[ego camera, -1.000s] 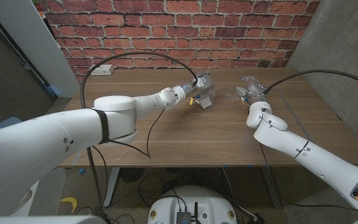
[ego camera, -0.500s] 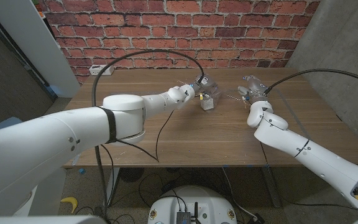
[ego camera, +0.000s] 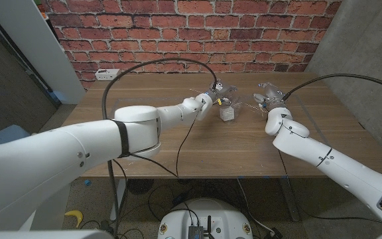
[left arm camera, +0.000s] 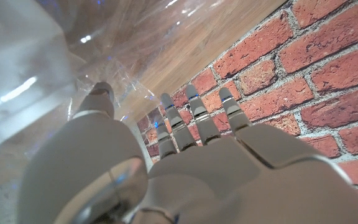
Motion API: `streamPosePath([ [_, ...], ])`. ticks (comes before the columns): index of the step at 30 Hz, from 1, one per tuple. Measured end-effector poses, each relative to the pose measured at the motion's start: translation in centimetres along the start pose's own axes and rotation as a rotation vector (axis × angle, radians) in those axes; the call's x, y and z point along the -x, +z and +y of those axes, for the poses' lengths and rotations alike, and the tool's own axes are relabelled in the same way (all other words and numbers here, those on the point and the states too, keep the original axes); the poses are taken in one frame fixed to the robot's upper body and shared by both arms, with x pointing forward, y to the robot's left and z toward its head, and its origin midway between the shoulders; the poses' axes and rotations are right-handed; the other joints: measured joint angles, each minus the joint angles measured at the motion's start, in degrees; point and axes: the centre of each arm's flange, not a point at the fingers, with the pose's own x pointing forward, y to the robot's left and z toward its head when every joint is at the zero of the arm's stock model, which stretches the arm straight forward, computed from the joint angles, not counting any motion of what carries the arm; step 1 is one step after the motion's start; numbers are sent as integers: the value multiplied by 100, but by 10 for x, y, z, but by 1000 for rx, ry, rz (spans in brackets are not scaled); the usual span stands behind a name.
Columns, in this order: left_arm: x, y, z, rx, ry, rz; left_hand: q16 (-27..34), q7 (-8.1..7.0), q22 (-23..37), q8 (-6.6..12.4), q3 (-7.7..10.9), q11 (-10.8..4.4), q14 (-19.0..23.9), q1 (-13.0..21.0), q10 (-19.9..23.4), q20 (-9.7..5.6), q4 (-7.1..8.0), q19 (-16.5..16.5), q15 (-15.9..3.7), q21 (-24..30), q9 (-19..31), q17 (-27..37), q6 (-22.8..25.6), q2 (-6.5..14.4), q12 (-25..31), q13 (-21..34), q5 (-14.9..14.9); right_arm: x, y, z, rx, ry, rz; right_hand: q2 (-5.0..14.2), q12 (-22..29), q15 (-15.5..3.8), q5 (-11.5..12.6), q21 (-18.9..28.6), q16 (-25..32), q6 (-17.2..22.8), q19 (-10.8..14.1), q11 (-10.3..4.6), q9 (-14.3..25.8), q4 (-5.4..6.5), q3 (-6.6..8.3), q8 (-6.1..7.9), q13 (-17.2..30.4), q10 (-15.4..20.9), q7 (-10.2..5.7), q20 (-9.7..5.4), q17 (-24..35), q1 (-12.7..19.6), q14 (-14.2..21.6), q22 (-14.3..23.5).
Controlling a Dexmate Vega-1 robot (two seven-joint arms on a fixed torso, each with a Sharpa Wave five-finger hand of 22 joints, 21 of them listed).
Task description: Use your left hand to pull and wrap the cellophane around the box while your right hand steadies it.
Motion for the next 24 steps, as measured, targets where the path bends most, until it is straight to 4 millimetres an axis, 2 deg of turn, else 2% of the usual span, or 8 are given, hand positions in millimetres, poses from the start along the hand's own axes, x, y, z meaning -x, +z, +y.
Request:
streamPosePath([
  [3,2,3,2,19,41,1,146,7,244,0,-295,224,-154,-45,-718,0,-4,0,4,216,287,401,-1093,45,270,692,74,1,-1,1,-3,1,-5,9,12,-97,0,70,58,32,129,-73,0,-87,87,0,0,73,-32,-124,-14,100,97,0],
  [6,2,3,7,20,83,-2,146,201,435,-28,-559,499,-517,-152,-1462,2,27,-85,15,337,391,672,-1381,-16,348,1114,96,2,-5,1,-2,3,2,132,12,-144,24,114,101,49,313,-222,0,-164,277,2,5,214,-271,-270,-21,373,226,0],
  [9,2,3,9,13,107,-3,-8,622,558,-86,-770,842,-1028,-223,-2234,7,84,-458,28,311,372,833,-1385,-83,348,1401,163,3,-9,2,0,5,8,248,52,-165,48,114,200,225,316,-685,0,-97,684,72,15,285,-600,-446,67,768,247,5],
  [11,5,11,4,7,110,-9,-80,854,610,-129,-919,1078,-1441,-282,-2756,12,136,-853,167,189,305,933,-1386,-86,348,1603,236,5,0,-3,-24,-34,-54,270,75,-163,48,114,257,496,265,-924,25,-36,1056,132,39,404,-702,-554,151,1131,245,15],
  [15,6,14,3,-32,115,-12,-150,1149,643,-129,-1123,1384,-2101,-339,-3175,21,227,-1418,531,-13,180,1062,-1385,-99,392,1851,362,7,5,-7,-33,-39,-98,265,78,-132,76,114,322,1077,115,-1056,52,-43,1514,225,41,539,-732,-696,249,1698,213,15],
  [20,5,13,-2,-84,73,-8,-150,1190,626,-129,-1228,1499,-2443,-361,-3176,30,256,-1689,714,-130,88,1111,-1405,-121,426,1947,416,9,2,-17,-28,-55,-105,195,120,-136,43,114,367,2054,-75,-945,55,-11,1530,425,68,661,-717,-625,282,1853,86,15],
  [21,4,24,-1,-103,66,-33,-150,1190,626,-129,-1242,1499,-2464,-361,-3176,23,270,-1722,735,-142,87,1122,-1405,-121,435,1947,431,10,11,-14,-49,-17,-154,197,120,-139,43,104,367,2242,-109,-915,55,-10,1501,448,68,673,-716,-659,282,1855,41,15],
  [24,2,27,-4,-131,24,-35,-150,1221,626,-129,-1244,1553,-2496,-361,-3169,31,273,-1729,767,-145,61,1126,-1374,-121,435,1974,434,12,15,-20,-51,11,-175,216,170,-135,43,62,367,2447,-218,-808,51,-21,1490,443,68,791,-727,-685,282,1874,6,13],
])
